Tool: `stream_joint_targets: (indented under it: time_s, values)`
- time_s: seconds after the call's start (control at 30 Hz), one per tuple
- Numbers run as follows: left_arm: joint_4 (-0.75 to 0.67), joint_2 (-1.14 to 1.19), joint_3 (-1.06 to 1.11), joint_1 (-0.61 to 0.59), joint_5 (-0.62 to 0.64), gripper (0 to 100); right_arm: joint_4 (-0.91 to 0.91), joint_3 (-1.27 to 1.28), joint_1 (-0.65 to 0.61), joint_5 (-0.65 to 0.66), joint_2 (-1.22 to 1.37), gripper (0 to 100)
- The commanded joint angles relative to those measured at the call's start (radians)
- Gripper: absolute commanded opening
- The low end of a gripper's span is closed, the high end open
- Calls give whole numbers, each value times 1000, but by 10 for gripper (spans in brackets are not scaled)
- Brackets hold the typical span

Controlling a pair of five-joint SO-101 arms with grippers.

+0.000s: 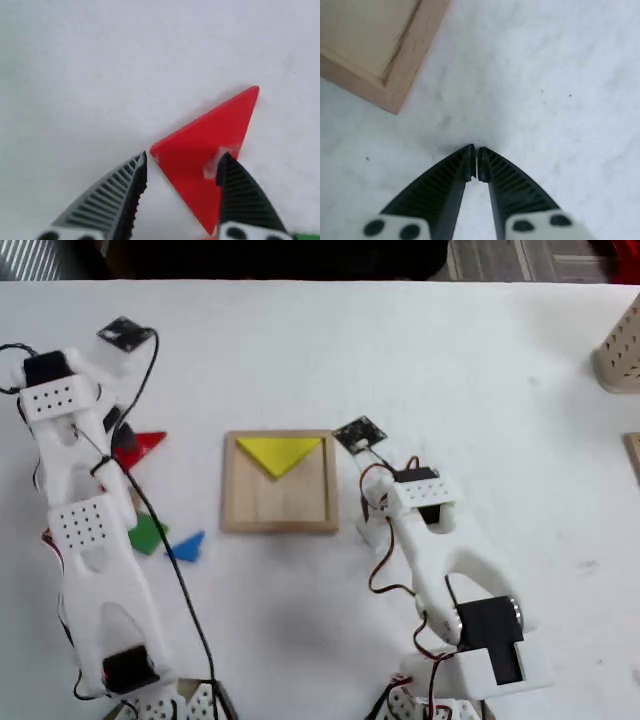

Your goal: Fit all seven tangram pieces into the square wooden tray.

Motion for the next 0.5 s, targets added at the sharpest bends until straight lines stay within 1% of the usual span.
stream_joint_targets:
  time_s: [0.0, 0.27, 0.47]
  values:
    - [-49, 58, -6, 28, -18, 234, -13, 0, -22, 11, -27, 18]
    - [-44, 133, -5, 41, -51, 234, -13, 0, -22, 11, -27, 19]
    - [-37, 213, -5, 36, -124, 234, -13, 0, -22, 11, -27, 19]
